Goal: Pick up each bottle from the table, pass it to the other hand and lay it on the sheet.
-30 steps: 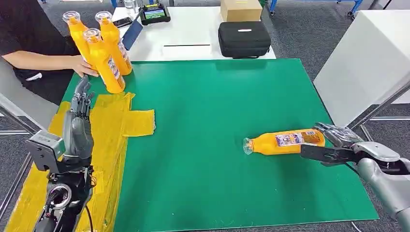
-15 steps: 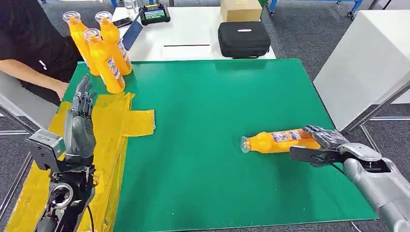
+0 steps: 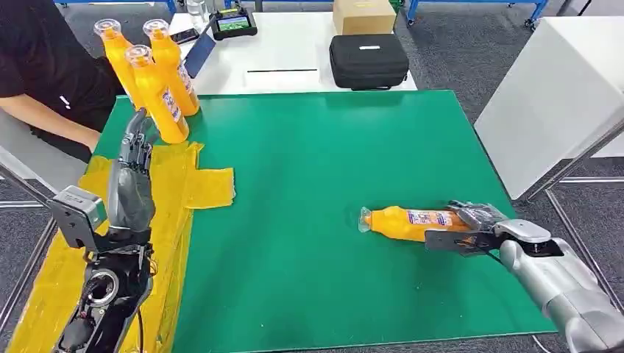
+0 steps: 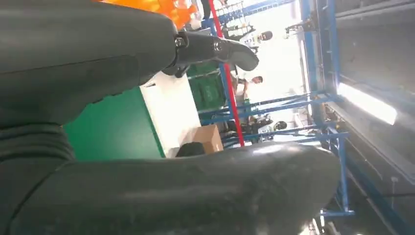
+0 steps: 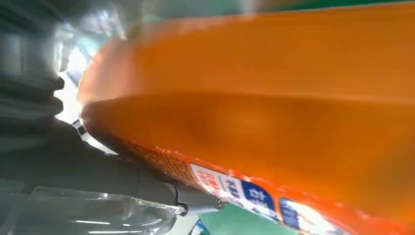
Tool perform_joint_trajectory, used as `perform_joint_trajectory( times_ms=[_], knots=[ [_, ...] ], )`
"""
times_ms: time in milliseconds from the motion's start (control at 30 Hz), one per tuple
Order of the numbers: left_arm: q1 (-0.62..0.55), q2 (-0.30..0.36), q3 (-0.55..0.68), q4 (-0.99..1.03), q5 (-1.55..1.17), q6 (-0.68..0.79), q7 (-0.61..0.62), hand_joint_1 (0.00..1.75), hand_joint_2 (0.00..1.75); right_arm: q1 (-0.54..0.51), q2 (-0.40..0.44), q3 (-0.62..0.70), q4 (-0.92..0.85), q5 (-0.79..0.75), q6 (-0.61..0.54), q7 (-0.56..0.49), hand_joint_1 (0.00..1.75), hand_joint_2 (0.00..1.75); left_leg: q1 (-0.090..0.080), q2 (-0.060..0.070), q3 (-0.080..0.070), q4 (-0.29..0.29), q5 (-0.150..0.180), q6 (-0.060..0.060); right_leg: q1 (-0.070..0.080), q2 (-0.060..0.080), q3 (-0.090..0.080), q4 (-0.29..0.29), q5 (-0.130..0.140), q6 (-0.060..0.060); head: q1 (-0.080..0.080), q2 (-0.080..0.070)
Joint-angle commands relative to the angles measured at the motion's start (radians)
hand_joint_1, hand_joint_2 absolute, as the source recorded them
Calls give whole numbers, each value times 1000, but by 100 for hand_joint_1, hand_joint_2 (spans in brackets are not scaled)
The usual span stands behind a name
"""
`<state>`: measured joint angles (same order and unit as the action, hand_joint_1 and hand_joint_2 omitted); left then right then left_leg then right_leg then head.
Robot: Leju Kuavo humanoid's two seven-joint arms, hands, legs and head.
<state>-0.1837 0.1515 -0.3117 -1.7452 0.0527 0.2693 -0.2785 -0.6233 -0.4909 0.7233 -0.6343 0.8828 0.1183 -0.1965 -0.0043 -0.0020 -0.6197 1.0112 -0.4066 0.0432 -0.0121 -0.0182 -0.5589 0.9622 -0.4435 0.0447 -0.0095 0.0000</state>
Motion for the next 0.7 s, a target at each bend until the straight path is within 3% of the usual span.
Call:
perform_joint_trajectory(
  times_ms=[33,267,700],
  knots=[
    [-50,22,-64,79,16,17,2,0,0,67,78,138,150,13,47,-22,175,175,3,-3,8,-2,0,-3,2,-2,7,-4,-1,-3,1,0],
    [-56,22,-67,82,28,23,-1,0,0,79,65,142,142,8,63,-22,175,175,4,-3,23,-2,-7,-5,3,-3,14,-5,-6,-6,1,0],
    [-56,22,-67,82,28,23,-1,0,0,79,65,142,142,8,63,-22,175,175,5,-5,26,-3,-6,-6,4,-4,18,-6,-6,-6,1,0]
  ],
)
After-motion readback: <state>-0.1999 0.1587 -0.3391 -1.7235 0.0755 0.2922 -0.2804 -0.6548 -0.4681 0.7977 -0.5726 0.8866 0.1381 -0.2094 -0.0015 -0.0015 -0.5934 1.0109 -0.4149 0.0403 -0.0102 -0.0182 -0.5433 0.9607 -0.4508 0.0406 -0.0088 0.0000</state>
